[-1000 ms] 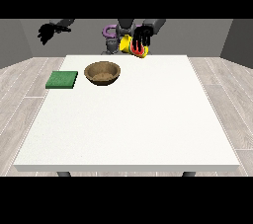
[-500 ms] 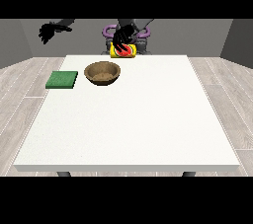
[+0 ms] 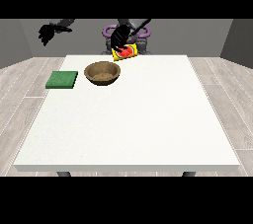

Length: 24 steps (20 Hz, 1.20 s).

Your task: Pick the cup and pour the ball into the bowl, then pick the bowl and place it on the pad

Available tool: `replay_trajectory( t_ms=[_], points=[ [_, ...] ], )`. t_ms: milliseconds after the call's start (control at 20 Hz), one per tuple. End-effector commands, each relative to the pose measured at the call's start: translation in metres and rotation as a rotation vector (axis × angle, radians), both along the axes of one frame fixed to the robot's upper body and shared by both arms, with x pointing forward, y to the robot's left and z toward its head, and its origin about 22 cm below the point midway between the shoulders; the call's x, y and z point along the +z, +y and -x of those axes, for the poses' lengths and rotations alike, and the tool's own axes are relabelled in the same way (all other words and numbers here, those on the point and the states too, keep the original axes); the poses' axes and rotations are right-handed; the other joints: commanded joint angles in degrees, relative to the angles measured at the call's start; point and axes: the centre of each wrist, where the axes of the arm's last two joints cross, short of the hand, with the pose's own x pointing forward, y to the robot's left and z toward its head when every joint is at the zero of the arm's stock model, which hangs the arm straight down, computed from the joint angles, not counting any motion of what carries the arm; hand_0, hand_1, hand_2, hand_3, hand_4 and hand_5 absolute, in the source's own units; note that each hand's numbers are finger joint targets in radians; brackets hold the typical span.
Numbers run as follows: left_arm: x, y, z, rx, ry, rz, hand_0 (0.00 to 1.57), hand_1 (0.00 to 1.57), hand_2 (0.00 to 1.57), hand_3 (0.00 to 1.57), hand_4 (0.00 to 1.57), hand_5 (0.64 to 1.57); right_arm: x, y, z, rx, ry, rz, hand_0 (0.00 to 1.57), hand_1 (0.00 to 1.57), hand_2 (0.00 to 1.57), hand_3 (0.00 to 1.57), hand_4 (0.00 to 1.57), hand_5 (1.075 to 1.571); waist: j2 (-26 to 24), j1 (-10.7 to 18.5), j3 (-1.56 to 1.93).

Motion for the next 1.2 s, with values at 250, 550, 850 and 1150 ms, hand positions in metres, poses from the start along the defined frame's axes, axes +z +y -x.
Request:
replay_trajectory(
  t_ms=[250,550,850,1150],
  points=[
    [0.030,0.034,-0.013,0.223,0.084,0.861,1.30,1.30,1.57,1.57,1.57,1.190,-0.013,0.003,0.010,-0.096,0.064,-0.035,0.00,0.00,0.00,0.00,0.10,1.565,-1.78,6.27,-0.70],
    [0.014,0.056,0.003,0.332,0.148,1.580,0.56,0.56,0.00,0.00,0.89,1.502,-0.016,0.016,0.007,-0.086,0.049,-0.049,0.00,0.00,0.00,0.00,0.36,1.568,3.43,7.53,-1.36],
    [0.009,0.085,0.024,0.224,0.303,2.048,0.00,0.00,0.00,0.00,0.00,1.556,-0.018,0.067,-0.014,-0.069,0.005,-0.063,0.00,0.00,0.00,0.00,0.29,1.570,8.21,7.21,-0.98],
    [-0.027,0.106,0.055,-0.022,0.518,2.191,0.00,0.00,0.00,0.00,0.00,1.565,-0.014,0.114,-0.032,-0.152,-0.025,-0.082,0.00,0.00,0.00,0.00,0.29,1.570,11.07,12.22,-0.22]
  ],
)
